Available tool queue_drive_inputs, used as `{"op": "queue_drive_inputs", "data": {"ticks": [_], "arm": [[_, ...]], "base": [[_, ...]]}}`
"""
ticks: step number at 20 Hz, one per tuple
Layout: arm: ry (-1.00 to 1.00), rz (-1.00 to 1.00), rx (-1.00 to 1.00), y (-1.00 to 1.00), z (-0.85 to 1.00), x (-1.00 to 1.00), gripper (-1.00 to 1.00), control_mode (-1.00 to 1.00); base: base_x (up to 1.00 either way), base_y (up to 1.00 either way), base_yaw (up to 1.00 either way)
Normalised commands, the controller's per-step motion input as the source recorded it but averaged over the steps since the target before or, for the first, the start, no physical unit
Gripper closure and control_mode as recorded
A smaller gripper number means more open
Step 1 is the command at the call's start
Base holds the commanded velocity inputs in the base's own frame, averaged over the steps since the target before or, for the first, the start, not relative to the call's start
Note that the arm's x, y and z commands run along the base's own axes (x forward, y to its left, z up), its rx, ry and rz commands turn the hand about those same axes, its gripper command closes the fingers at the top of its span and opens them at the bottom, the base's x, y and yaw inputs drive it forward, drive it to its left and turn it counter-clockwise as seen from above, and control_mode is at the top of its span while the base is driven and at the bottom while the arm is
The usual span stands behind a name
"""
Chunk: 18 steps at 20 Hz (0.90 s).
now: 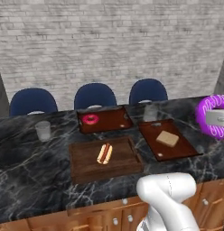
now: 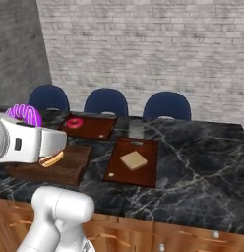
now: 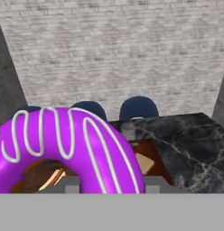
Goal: Take the donuts from the fridge and place them on the empty tray on the dining counter.
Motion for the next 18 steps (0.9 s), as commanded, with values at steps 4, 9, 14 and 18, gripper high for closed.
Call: {"op": "queue_drive_inputs", "data": {"ticks": [4,9,14,18], "arm": [[0.00,0.00,0.00,0.00,0.00,0.00,1.00,1.00],[0.00,0.00,0.00,0.00,0.00,0.00,1.00,1.00],[0.08,0.06,-0.01,0.11,-0.02,0.20,1.00,-1.00],[0.62,0.02,-0.03,0.74,-0.18,1.00,1.00,-1.00]], "base": [[1.00,0.72,0.00],[1.00,0.98,0.04],[0.80,0.39,0.29],[0.00,0.00,0.00]]}}
